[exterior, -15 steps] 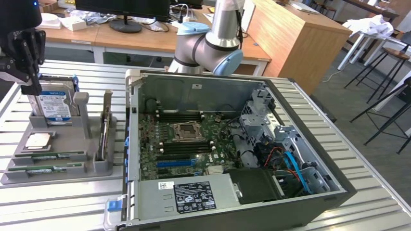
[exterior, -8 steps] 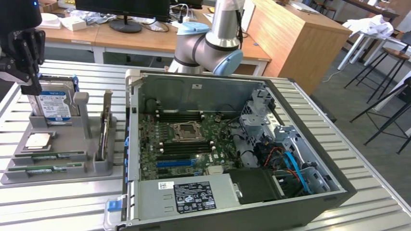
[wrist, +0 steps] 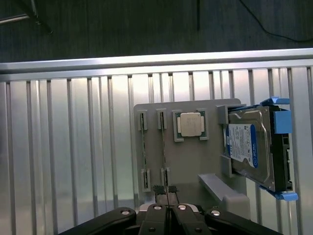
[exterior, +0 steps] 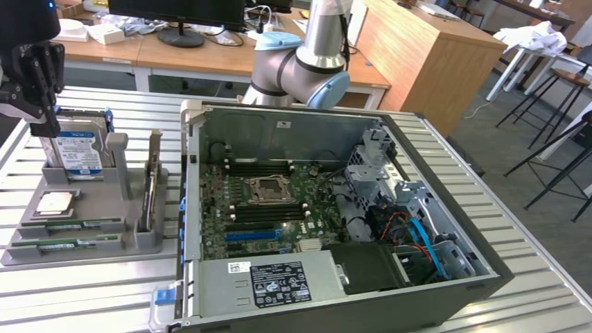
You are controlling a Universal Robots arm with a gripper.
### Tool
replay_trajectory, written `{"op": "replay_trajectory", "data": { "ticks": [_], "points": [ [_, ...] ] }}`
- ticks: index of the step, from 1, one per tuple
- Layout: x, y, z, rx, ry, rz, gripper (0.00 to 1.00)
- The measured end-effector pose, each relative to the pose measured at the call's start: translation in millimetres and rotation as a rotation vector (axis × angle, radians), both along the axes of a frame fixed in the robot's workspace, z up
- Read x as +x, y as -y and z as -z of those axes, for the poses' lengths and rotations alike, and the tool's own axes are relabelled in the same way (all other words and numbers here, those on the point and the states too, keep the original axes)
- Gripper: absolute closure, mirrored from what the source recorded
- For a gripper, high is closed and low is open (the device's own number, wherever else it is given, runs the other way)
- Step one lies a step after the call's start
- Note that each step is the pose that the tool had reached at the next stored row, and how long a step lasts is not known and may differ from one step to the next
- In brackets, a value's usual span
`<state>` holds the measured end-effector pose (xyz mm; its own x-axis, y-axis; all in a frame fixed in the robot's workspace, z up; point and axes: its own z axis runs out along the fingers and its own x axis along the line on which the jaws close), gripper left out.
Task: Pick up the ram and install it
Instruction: 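Pick up the ram and move it above insertion slot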
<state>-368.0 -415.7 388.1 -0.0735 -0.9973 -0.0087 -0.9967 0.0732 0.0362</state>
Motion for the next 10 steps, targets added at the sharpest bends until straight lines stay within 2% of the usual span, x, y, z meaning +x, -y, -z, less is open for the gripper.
{"op": "replay_trajectory", "data": {
  "ticks": [10],
  "points": [
    [0.0,0.0,0.0,0.0,0.0,0.0,0.9]
  ]
}}
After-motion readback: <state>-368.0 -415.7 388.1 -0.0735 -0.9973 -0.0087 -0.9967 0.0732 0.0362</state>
